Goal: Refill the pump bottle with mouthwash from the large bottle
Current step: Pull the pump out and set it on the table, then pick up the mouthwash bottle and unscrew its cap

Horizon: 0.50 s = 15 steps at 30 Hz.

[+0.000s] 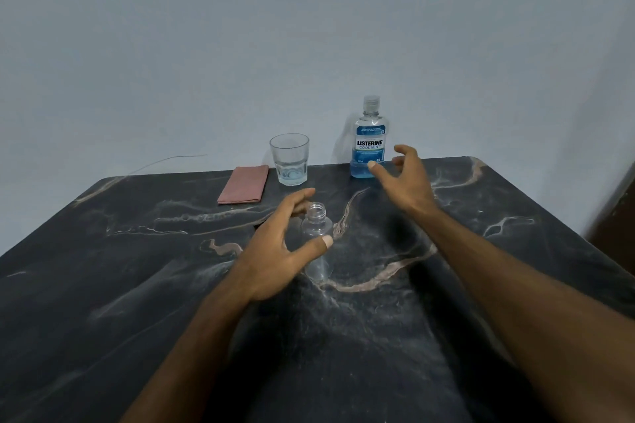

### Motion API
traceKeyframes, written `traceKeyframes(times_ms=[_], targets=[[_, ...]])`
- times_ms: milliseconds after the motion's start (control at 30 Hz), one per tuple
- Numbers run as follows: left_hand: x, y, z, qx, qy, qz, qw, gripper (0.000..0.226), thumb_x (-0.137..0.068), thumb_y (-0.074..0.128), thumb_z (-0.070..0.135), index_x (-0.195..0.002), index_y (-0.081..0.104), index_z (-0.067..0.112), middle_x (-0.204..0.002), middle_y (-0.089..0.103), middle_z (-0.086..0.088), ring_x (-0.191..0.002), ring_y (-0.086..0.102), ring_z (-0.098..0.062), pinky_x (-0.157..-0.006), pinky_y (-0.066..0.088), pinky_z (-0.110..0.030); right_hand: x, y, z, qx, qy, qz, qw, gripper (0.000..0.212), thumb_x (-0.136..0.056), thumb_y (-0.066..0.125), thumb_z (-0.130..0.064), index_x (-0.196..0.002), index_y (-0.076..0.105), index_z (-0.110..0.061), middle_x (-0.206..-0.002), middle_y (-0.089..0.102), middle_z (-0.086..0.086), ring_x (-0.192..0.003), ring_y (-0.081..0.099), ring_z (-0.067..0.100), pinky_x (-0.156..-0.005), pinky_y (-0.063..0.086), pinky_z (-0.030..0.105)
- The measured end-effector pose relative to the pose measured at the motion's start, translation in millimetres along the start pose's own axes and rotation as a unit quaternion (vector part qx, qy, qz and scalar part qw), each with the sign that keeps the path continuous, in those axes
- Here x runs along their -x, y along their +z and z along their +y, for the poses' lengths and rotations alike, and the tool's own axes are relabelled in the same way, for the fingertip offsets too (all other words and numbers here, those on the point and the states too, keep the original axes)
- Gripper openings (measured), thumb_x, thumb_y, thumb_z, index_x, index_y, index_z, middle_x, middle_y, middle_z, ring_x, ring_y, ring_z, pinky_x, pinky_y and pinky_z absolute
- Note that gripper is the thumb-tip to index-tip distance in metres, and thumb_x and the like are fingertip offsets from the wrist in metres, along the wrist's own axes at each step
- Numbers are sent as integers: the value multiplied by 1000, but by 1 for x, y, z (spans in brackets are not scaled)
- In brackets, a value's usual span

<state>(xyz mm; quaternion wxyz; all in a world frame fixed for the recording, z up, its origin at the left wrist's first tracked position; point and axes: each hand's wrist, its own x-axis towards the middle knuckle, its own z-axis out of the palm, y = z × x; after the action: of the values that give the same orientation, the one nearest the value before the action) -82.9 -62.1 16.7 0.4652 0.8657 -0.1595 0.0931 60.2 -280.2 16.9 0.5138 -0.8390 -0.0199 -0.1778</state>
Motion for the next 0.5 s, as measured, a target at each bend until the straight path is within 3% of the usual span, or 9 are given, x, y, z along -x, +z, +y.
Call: traceKeyframes(times_ms=[100, 200, 400, 500], targets=[[-14, -6, -6, 77, -7, -16, 997, 62, -81, 57, 41, -139, 37, 37, -130, 54, 18, -125, 47, 2, -109, 36, -38, -28, 6, 8, 17, 2, -3, 1000, 79, -83, 71, -40, -145, 29, -16, -145, 40, 12, -129, 45, 25, -102, 42, 36], [-44, -20, -13, 169, -27, 39, 984, 43, -82, 50, 33, -124, 53, 34, -119, 65, 7, -118, 56, -9, -106, 39, -41, -47, 16, 12, 9, -11, -6, 1000, 84, -81, 74, -37, -146, 27, -15, -145, 38, 13, -129, 45, 25, -101, 41, 33], [-105, -20, -19, 147, -68, 77, 984, 39, -88, 49, 36, -125, 57, 27, -120, 65, 5, -114, 59, -8, -109, 37, -41, -75, 31, 13, 4, -51, 25, 998, 82, -74, 79, -35, -139, 34, -12, -127, 46, 7, -113, 50, 19, -88, 39, 25], [-123, -10, -24, 130, -75, 65, 987, 35, -94, 48, 34, -127, 54, 26, -118, 65, 5, -113, 58, -7, -108, 39, -39, -86, 35, 16, -4, -46, 39, 998, 90, -71, 82, -36, -142, 30, -13, -126, 45, 4, -116, 48, 19, -93, 40, 27]])
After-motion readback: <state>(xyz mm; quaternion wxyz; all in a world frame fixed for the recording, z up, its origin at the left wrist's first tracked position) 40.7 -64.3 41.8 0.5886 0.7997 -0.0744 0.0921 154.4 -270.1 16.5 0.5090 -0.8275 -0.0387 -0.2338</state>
